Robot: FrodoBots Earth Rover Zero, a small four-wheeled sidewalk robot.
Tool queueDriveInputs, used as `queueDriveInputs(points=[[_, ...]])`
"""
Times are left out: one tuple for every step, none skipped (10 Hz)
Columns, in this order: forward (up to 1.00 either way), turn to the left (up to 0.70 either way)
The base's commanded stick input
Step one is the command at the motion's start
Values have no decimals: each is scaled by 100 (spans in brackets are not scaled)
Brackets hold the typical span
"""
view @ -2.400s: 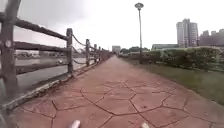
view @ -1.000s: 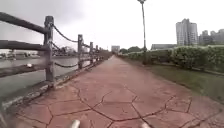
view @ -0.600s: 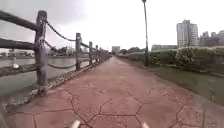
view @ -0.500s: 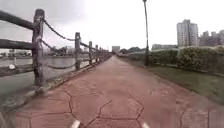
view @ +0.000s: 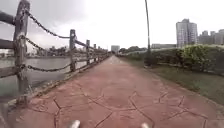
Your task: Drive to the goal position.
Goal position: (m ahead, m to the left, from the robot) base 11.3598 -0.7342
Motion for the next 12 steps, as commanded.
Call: queueDriveInputs(points=[[70,0],[70,0],[70,0],[70,0],[70,0],[70,0],[70,0],[70,0],[70,0],[70,0],[70,0],[70,0]])
